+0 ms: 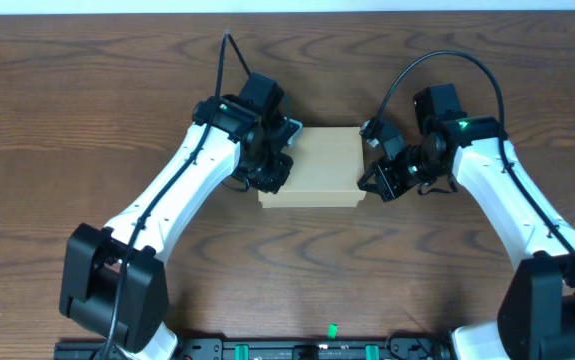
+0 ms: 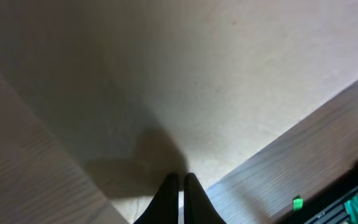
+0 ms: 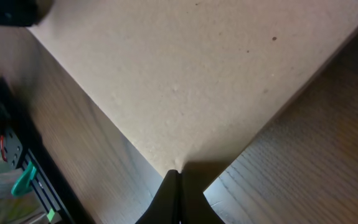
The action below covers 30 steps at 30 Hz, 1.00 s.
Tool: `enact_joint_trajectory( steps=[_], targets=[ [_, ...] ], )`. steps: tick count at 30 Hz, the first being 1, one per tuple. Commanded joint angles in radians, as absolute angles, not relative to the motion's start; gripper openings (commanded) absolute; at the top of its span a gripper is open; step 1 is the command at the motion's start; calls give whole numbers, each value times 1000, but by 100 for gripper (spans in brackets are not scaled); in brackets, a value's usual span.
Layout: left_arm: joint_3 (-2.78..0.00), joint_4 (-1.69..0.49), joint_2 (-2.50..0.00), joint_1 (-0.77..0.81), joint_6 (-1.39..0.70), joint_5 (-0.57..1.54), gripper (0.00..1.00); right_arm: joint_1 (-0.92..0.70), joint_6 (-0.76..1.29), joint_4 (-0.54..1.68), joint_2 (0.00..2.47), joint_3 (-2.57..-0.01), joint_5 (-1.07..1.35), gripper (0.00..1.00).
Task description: Pack container
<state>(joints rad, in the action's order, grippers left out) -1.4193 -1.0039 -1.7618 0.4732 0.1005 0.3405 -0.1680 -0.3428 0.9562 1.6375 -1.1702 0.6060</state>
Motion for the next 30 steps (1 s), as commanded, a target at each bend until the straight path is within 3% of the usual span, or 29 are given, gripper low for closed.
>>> enact_joint_trajectory(
  steps=[1, 30],
  targets=[
    [-1372, -992, -1762, 472, 81, 357, 6, -177, -329, 954, 1630, -1159, 609, 1],
    [-1343, -977, -1761, 472, 56, 393, 6, -178, -281, 914, 1631, -1131, 516, 1]
  ],
)
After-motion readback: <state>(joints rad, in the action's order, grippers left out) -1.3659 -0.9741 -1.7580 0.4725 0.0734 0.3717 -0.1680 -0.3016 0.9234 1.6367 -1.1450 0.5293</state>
